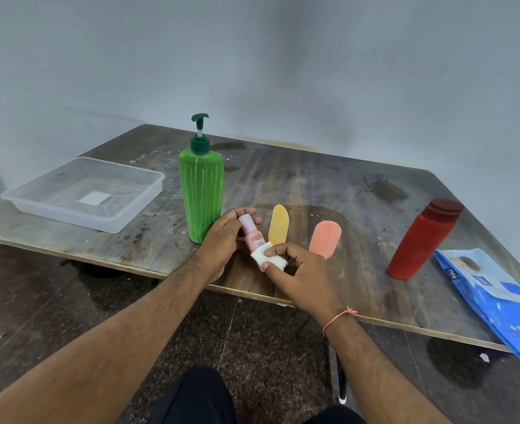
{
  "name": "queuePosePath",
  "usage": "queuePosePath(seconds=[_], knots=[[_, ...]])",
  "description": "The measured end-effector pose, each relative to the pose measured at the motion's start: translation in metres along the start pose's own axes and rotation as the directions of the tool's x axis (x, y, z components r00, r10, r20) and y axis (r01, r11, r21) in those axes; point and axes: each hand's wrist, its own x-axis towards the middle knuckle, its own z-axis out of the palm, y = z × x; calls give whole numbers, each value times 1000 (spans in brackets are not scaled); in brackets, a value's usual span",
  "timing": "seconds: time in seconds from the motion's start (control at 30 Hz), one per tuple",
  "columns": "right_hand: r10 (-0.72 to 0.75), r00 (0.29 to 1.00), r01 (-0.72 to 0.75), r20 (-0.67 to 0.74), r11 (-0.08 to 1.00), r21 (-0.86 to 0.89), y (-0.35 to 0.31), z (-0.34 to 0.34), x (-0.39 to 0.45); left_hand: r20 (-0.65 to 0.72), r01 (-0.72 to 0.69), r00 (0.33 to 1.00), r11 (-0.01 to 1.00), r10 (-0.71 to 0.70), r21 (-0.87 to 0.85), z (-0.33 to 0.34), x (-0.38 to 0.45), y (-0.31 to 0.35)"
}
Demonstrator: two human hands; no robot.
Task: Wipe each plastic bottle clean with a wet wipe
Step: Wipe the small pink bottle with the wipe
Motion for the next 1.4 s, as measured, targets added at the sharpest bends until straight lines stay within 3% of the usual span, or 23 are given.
queuePosePath(seconds=[0.23, 0.37, 0.63, 0.8, 0.9, 1.03, 1.13, 1.2, 1.3, 1.4], knots=[[-95, 995, 96, 17, 991, -92, -4, -1, 0, 36, -6, 999, 1000, 6, -5, 2, -2, 1], [-75, 996, 79, 37, 991, -105, -2, 0, -1, 7, -41, 999, 998, 41, 50, 3, 0, -2], [-32, 991, 30, -130, 999, -20, 0, 2, 3, 25, -91, 996, 988, 89, 122, 4, -1, -5], [-30, 1000, 30, -6, 999, -40, 2, 1, 0, 54, -145, 989, 974, 138, 174, 5, 0, -7], [7, 999, -8, -32, 1000, -6, 1, 3, -2, 69, -162, 986, 969, 152, 187, 5, -1, -6], [-85, 994, 84, -72, 996, -11, 1, 4, 1, 107, -179, 981, 968, 162, 178, 7, -3, -6], [-171, 985, 171, 4, 985, -23, -1, 0, -1, 114, -192, 978, 962, 173, 194, 7, -3, -7], [-153, 987, 154, 44, 988, -30, -2, -1, -3, 110, -189, 979, 964, 170, 189, 8, -4, -6], [-96, 995, 95, -31, 995, -26, -1, 2, -1, 101, -186, 980, 965, 170, 182, 8, -5, -6], [-130, 989, 126, -72, 991, -54, -3, 4, 2, 107, -202, 977, 960, 184, 196, 8, -6, -6]])
